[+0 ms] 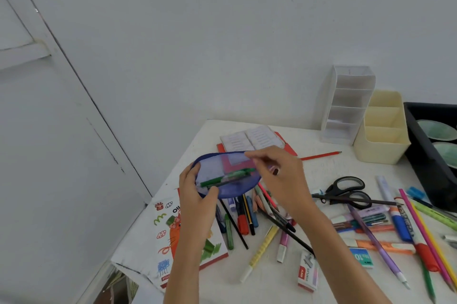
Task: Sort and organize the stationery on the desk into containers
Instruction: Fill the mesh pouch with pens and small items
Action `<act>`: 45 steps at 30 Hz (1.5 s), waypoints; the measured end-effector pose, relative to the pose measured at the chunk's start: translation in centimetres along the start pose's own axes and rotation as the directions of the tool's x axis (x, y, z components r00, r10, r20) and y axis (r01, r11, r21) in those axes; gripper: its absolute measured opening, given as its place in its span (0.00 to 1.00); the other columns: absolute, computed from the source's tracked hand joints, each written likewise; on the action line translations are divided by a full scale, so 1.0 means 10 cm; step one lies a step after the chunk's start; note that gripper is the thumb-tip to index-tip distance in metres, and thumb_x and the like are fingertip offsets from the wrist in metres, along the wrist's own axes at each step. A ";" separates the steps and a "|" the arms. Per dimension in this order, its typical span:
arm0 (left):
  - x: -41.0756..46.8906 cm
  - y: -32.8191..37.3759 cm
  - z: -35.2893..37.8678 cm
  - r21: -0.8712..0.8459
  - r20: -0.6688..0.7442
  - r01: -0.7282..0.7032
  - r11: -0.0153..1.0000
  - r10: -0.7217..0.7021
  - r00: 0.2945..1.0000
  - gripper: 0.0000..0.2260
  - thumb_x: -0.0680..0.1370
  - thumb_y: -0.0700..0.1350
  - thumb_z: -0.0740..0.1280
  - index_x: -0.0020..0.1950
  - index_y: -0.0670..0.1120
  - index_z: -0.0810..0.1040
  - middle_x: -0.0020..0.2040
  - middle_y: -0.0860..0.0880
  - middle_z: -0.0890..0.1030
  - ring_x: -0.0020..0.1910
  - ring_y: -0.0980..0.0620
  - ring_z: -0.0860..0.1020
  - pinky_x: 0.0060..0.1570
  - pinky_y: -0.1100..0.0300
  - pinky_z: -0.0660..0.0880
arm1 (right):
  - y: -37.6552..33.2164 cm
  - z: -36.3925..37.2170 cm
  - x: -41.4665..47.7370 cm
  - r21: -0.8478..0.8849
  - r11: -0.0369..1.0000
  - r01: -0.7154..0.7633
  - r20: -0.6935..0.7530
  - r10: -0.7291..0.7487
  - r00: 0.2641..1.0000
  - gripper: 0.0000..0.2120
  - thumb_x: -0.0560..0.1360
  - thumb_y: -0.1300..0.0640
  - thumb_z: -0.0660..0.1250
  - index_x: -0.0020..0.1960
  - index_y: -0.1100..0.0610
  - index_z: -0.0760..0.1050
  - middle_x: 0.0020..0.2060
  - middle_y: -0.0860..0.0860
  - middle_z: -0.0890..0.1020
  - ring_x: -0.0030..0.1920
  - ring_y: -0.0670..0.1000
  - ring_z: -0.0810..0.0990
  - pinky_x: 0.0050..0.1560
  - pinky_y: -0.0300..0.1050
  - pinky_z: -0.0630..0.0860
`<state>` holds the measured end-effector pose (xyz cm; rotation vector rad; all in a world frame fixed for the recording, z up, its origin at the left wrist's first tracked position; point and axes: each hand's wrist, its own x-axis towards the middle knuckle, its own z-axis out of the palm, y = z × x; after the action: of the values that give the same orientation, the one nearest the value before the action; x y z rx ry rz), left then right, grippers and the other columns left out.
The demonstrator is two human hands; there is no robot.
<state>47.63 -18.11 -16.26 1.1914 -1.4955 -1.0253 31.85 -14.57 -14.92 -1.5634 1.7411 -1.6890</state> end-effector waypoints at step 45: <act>-0.28 -0.05 -0.29 -0.058 -0.046 0.016 0.998 -0.018 0.999 0.26 0.75 0.30 0.64 0.70 0.48 0.66 0.67 0.53 0.67 0.65 0.53 0.69 0.59 0.54 0.75 | -0.08 0.37 -0.39 -0.404 0.899 0.168 0.059 -0.157 0.986 0.13 0.69 0.65 0.73 0.51 0.52 0.82 0.42 0.47 0.80 0.46 0.50 0.76 0.49 0.48 0.72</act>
<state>50.81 -15.57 -16.63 1.1817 -1.4131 -1.0379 36.64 -13.40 -17.17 -1.9434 2.1050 -1.4233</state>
